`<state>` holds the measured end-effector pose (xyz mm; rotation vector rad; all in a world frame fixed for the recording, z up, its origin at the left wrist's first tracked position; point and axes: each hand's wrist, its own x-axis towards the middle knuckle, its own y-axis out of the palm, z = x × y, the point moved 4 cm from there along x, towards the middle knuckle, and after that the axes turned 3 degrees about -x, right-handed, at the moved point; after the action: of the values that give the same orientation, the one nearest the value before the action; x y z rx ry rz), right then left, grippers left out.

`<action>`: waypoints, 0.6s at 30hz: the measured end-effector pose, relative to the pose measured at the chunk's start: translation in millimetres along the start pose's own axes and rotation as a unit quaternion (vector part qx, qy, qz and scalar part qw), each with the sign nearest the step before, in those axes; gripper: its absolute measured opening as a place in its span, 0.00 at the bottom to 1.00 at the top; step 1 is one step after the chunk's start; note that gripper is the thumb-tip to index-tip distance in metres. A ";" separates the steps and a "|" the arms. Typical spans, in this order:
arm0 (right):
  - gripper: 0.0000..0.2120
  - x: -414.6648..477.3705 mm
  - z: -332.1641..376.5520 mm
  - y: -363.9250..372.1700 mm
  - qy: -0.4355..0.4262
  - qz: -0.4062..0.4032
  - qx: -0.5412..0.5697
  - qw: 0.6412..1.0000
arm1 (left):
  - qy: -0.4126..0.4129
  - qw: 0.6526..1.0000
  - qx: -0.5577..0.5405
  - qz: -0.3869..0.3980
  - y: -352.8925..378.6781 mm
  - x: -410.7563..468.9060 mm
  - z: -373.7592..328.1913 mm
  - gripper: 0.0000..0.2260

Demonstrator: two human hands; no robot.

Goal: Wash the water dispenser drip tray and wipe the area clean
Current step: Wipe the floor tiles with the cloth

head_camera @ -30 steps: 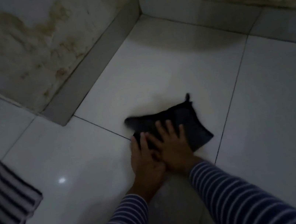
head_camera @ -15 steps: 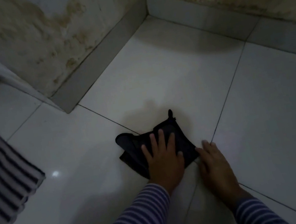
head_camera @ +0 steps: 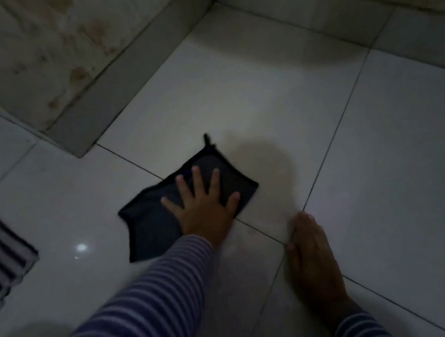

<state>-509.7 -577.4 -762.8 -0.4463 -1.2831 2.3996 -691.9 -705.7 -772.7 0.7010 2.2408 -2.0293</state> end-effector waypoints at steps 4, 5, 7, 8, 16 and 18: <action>0.23 -3.5 -5.0 -14.1 0.049 -0.087 0.132 0.986 | 0.149 0.988 0.029 -0.009 18.0 -26.4 -39.5 0.33; 0.21 -4.0 -9.8 -17.9 0.071 -0.107 0.159 0.979 | 0.190 0.981 0.030 -0.016 26.1 -51.8 -43.3 0.32; 0.17 -5.7 -19.9 -21.7 0.119 -0.122 0.212 0.962 | 0.251 0.967 0.022 -0.020 46.8 -107.9 -35.9 0.32; 0.17 -6.4 -22.2 -23.1 0.133 -0.119 0.234 0.956 | 0.261 0.965 0.024 -0.022 56.7 -132.9 -25.1 0.32; 0.19 -5.3 -18.3 -27.7 0.146 -0.068 0.229 0.960 | 0.050 0.999 0.000 -0.022 29.6 -83.3 3.6 0.34; 0.18 -4.4 -18.3 -31.4 0.162 -0.059 0.257 0.951 | 0.028 1.000 -0.012 0.000 25.3 -47.1 -34.1 0.34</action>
<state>-492.0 -550.2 -745.7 -0.5533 -0.5004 2.3164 -631.6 -686.3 -776.1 0.7648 2.2916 -2.0030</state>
